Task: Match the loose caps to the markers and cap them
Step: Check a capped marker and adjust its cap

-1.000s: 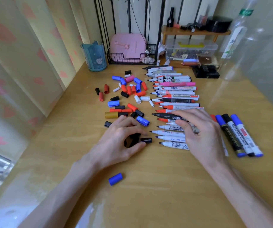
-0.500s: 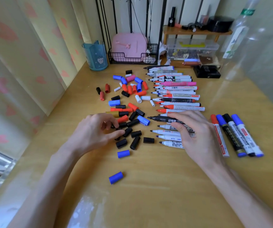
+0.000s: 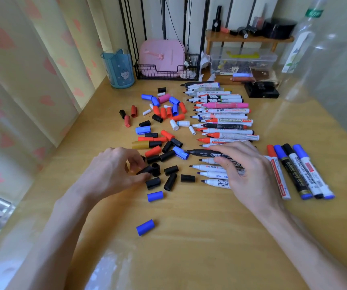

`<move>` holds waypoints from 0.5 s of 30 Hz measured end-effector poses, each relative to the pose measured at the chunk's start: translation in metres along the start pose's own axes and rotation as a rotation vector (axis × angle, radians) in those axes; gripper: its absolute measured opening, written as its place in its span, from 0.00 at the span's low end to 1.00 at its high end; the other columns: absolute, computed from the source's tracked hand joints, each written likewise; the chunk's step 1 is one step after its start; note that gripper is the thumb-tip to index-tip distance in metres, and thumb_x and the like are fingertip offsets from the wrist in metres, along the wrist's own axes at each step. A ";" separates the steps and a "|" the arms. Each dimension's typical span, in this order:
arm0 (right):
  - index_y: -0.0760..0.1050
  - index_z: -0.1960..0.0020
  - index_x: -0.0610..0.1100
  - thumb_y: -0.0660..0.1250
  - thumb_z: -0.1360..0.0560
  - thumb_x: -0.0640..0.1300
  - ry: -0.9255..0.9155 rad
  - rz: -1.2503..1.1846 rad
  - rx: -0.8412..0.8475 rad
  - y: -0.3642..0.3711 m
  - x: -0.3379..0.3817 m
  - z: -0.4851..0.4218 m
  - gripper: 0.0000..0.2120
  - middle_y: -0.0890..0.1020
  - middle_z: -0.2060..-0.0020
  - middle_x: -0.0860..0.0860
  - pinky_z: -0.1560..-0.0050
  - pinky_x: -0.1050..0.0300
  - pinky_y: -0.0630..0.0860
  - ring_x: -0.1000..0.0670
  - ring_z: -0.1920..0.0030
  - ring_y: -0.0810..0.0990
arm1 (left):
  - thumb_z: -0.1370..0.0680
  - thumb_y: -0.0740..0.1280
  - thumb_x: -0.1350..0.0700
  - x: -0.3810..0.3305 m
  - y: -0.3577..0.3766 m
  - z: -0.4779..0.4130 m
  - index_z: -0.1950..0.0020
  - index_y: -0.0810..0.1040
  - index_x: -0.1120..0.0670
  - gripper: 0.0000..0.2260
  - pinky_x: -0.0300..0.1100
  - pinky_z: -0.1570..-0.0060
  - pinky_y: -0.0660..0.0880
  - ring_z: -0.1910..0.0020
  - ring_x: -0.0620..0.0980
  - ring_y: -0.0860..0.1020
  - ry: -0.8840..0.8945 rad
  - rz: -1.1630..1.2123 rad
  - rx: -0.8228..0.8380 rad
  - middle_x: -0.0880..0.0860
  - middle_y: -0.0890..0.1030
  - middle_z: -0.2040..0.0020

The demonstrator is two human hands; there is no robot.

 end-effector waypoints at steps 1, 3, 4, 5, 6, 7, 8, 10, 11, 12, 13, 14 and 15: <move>0.85 0.41 0.43 0.72 0.22 0.34 0.000 0.002 0.002 0.000 0.000 0.000 0.11 0.85 0.50 0.54 0.43 0.58 0.75 0.49 0.46 0.80 | 0.28 0.76 0.40 0.000 0.000 0.000 0.58 0.79 0.42 0.10 0.41 0.64 0.73 0.62 0.41 0.77 0.009 0.011 -0.013 0.41 0.78 0.63; 0.85 0.41 0.43 0.72 0.22 0.35 -0.004 0.003 0.009 0.000 0.002 0.000 0.11 0.85 0.49 0.54 0.42 0.59 0.75 0.49 0.46 0.81 | 0.27 0.75 0.42 -0.002 -0.003 0.000 0.56 0.80 0.44 0.08 0.43 0.61 0.76 0.59 0.42 0.78 0.054 0.062 -0.078 0.41 0.80 0.60; 0.85 0.41 0.43 0.72 0.22 0.35 -0.007 0.001 0.015 0.000 0.002 0.000 0.11 0.85 0.49 0.54 0.42 0.60 0.75 0.49 0.45 0.81 | 0.26 0.75 0.43 -0.005 -0.006 0.000 0.55 0.80 0.44 0.08 0.41 0.60 0.76 0.58 0.43 0.80 0.081 0.108 -0.111 0.41 0.81 0.58; 0.85 0.41 0.43 0.72 0.22 0.35 -0.011 -0.004 0.021 0.000 0.003 0.000 0.11 0.85 0.49 0.54 0.42 0.61 0.74 0.49 0.45 0.81 | 0.25 0.75 0.45 -0.009 -0.008 0.000 0.54 0.79 0.45 0.08 0.37 0.59 0.75 0.56 0.44 0.81 0.102 0.165 -0.133 0.42 0.82 0.57; 0.85 0.41 0.43 0.72 0.21 0.35 -0.013 -0.011 0.027 0.000 0.003 0.001 0.11 0.85 0.49 0.54 0.42 0.61 0.74 0.49 0.45 0.81 | 0.25 0.76 0.46 -0.012 -0.009 0.001 0.54 0.79 0.44 0.07 0.34 0.59 0.73 0.55 0.44 0.82 0.115 0.222 -0.143 0.42 0.83 0.57; 0.85 0.41 0.43 0.72 0.21 0.36 -0.017 -0.016 0.030 0.000 0.003 0.001 0.10 0.85 0.49 0.54 0.42 0.61 0.74 0.50 0.45 0.81 | 0.24 0.76 0.47 -0.016 -0.010 0.001 0.54 0.78 0.44 0.07 0.34 0.59 0.73 0.54 0.45 0.83 0.122 0.269 -0.145 0.42 0.83 0.56; 0.85 0.41 0.43 0.72 0.21 0.36 -0.020 -0.022 0.033 0.001 0.003 0.001 0.10 0.85 0.49 0.54 0.42 0.61 0.74 0.50 0.45 0.80 | 0.24 0.76 0.49 -0.020 -0.009 0.001 0.54 0.78 0.45 0.07 0.34 0.60 0.73 0.55 0.46 0.84 0.131 0.308 -0.145 0.42 0.84 0.57; 0.85 0.41 0.43 0.72 0.21 0.36 -0.033 -0.042 0.041 0.001 0.004 0.001 0.11 0.84 0.49 0.54 0.42 0.59 0.75 0.50 0.45 0.80 | 0.24 0.77 0.50 -0.026 -0.007 0.001 0.52 0.79 0.46 0.08 0.36 0.60 0.74 0.56 0.48 0.84 0.155 0.366 -0.144 0.43 0.84 0.57; 0.85 0.41 0.43 0.72 0.21 0.36 -0.044 -0.055 0.046 0.002 0.004 0.001 0.11 0.84 0.49 0.54 0.42 0.58 0.75 0.50 0.45 0.80 | 0.24 0.78 0.50 -0.028 -0.007 0.001 0.51 0.79 0.46 0.08 0.38 0.60 0.75 0.57 0.48 0.84 0.166 0.399 -0.147 0.43 0.84 0.57; 0.85 0.40 0.43 0.72 0.21 0.36 -0.058 -0.068 0.049 0.003 0.005 0.002 0.11 0.84 0.48 0.54 0.42 0.57 0.75 0.50 0.45 0.80 | 0.25 0.78 0.50 -0.031 -0.006 0.002 0.51 0.80 0.47 0.08 0.39 0.60 0.75 0.57 0.48 0.84 0.176 0.435 -0.149 0.43 0.84 0.57; 0.85 0.40 0.43 0.71 0.21 0.37 -0.071 -0.079 0.049 0.005 0.006 0.002 0.10 0.84 0.48 0.54 0.43 0.55 0.75 0.49 0.45 0.80 | 0.25 0.78 0.50 -0.034 -0.005 0.003 0.50 0.81 0.47 0.09 0.40 0.60 0.75 0.57 0.49 0.84 0.184 0.466 -0.148 0.43 0.84 0.56; 0.85 0.40 0.43 0.71 0.20 0.37 -0.083 -0.088 0.048 0.006 0.007 0.002 0.10 0.84 0.48 0.54 0.43 0.54 0.76 0.49 0.45 0.80 | 0.25 0.78 0.50 -0.037 -0.004 0.003 0.50 0.81 0.48 0.09 0.42 0.60 0.76 0.57 0.49 0.84 0.193 0.488 -0.145 0.42 0.84 0.56; 0.85 0.40 0.43 0.71 0.20 0.38 -0.092 -0.095 0.047 0.007 0.007 0.003 0.10 0.84 0.48 0.54 0.43 0.53 0.76 0.48 0.46 0.80 | 0.26 0.78 0.50 -0.039 -0.003 0.004 0.50 0.81 0.49 0.09 0.43 0.60 0.76 0.58 0.49 0.83 0.203 0.496 -0.142 0.43 0.84 0.56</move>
Point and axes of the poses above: each hand's wrist, its own z-axis away from the middle knuckle, its own y-axis out of the palm, x = y × z, the point moved 4 cm from there along -z, towards the middle knuckle
